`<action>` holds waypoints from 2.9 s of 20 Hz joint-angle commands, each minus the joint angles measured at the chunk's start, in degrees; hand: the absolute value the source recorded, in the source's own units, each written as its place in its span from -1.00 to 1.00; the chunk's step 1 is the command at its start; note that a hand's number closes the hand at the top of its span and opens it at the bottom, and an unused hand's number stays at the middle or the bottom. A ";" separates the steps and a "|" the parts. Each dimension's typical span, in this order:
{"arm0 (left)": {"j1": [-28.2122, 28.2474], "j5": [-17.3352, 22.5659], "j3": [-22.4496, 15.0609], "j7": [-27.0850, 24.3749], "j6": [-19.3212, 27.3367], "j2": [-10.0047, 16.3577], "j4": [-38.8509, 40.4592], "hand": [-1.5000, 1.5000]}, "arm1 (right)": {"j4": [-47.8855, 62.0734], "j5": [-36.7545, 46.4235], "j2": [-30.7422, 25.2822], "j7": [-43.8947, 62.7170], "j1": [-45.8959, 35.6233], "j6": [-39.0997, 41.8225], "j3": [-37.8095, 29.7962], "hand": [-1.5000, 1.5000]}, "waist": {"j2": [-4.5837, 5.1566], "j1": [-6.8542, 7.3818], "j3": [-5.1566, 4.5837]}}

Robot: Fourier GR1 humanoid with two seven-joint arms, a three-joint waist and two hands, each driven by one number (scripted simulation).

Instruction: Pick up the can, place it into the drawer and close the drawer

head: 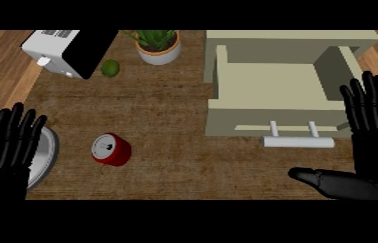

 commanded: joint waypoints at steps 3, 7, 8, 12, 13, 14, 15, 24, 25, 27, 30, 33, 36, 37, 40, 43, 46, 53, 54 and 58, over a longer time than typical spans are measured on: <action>1.70 7.36 8.05 13.48 1.09 3.70 -5.86 -1.00 | 1.02 1.31 0.67 5.52 2.01 -1.99 -0.22 -1.00 | -0.18 -0.45 -0.09; 4.92 7.54 7.74 12.11 -0.89 1.32 -6.37 -1.00 | -1.12 0.30 0.57 6.08 2.15 -1.08 -1.26 -1.00 | -0.18 -0.59 -0.11; 3.05 7.05 7.84 14.63 0.15 1.51 -7.25 -1.00 | -1.86 1.14 0.97 6.89 2.38 -1.36 -0.40 -1.00 | -0.17 -0.65 -0.11; 2.12 2.21 5.68 12.30 0.71 -0.87 -5.14 -1.00 | 0.73 -1.73 0.77 1.42 5.08 1.50 -3.22 -1.00 | -0.14 -0.82 -0.09; 6.12 3.74 5.20 12.89 -1.03 -1.98 -8.23 -1.00 | -1.18 0.10 0.96 2.46 6.49 1.32 -2.05 -1.00 | -0.18 -0.69 -0.10; 7.45 5.64 6.31 11.10 -3.59 -1.49 -7.28 -1.00 | 2.16 0.06 1.64 -0.34 4.74 1.00 -2.43 -1.00 | -0.18 -0.57 -0.10; 4.37 7.65 9.30 12.43 -3.68 0.49 -3.25 -1.00 | 1.48 0.53 1.56 0.18 4.81 1.18 -1.89 -1.00 | -0.16 -0.67 -0.11; -3.76 -3.25 2.22 10.19 1.03 -2.79 8.39 -1.00 | -2.70 -2.13 0.04 3.11 5.92 3.29 -4.66 -1.00 | -0.13 -0.98 -0.11; 3.49 -6.30 -3.19 1.45 2.23 -4.19 10.05 -1.00 | -2.63 -1.17 1.60 3.02 5.47 1.95 -3.17 -1.00 | -0.16 -0.79 -0.12; 5.54 -6.22 -1.09 2.21 1.14 -4.22 8.26 -1.00 | -1.07 -2.64 0.12 3.70 3.58 2.38 -6.06 -1.00 | -0.16 -0.61 -0.11; 7.94 -7.20 -5.32 -3.67 4.04 -4.24 13.26 -1.00 | -4.45 -0.05 2.13 3.38 7.08 2.04 -3.16 -1.00 | -0.19 -0.69 -0.12; 2.00 -8.25 -1.89 -3.05 3.50 -4.25 18.65 -1.00 | -9.16 -1.28 2.55 4.31 10.50 2.94 -3.83 -1.00 | -0.17 -0.98 -0.12; 6.08 -8.70 -7.63 -9.97 9.48 -4.26 22.84 -1.00 | -7.02 -2.79 1.18 2.89 11.20 5.45 -5.81 -1.00 | -0.18 -0.87 -0.11; 2.44 -8.54 -3.55 -9.87 8.25 -4.26 25.33 -1.00 | -6.63 -4.06 -0.22 5.47 7.60 4.78 -7.97 -1.00 | -0.15 -0.83 -0.12; 1.64 -6.39 -0.76 -16.17 7.03 -4.21 32.64 -1.00 | -3.59 -5.53 0.70 1.32 8.85 6.28 -9.22 -1.00 | -0.14 -0.83 -0.11; 0.55 -5.94 -0.10 -15.44 7.45 -3.88 34.83 -1.00 | -7.24 -0.45 2.96 4.45 8.03 3.47 -4.86 -1.00 | -0.15 -0.78 -0.12; -3.06 -2.35 4.83 -20.19 4.48 -0.59 42.50 -1.00 | -9.95 -2.49 2.56 4.45 11.71 5.82 -6.48 -1.00 | -0.15 -0.96 -0.12; -4.56 -3.01 5.28 -26.25 3.84 -0.52 50.95 -1.00 | -11.57 -4.88 1.25 5.76 11.95 8.26 -10.92 -1.00 | -0.16 -0.95 -0.11; -7.63 -5.02 3.65 -27.81 7.27 -3.90 55.90 -1.00 | -10.75 -6.64 0.27 9.13 8.94 7.41 -11.64 -1.00 | -0.13 -0.98 -0.12; -12.30 -2.35 7.58 -29.07 5.21 -0.83 63.28 -1.00 | -10.38 -2.35 1.52 9.46 6.98 6.51 -8.35 -1.00 | -0.10 -0.93 -0.13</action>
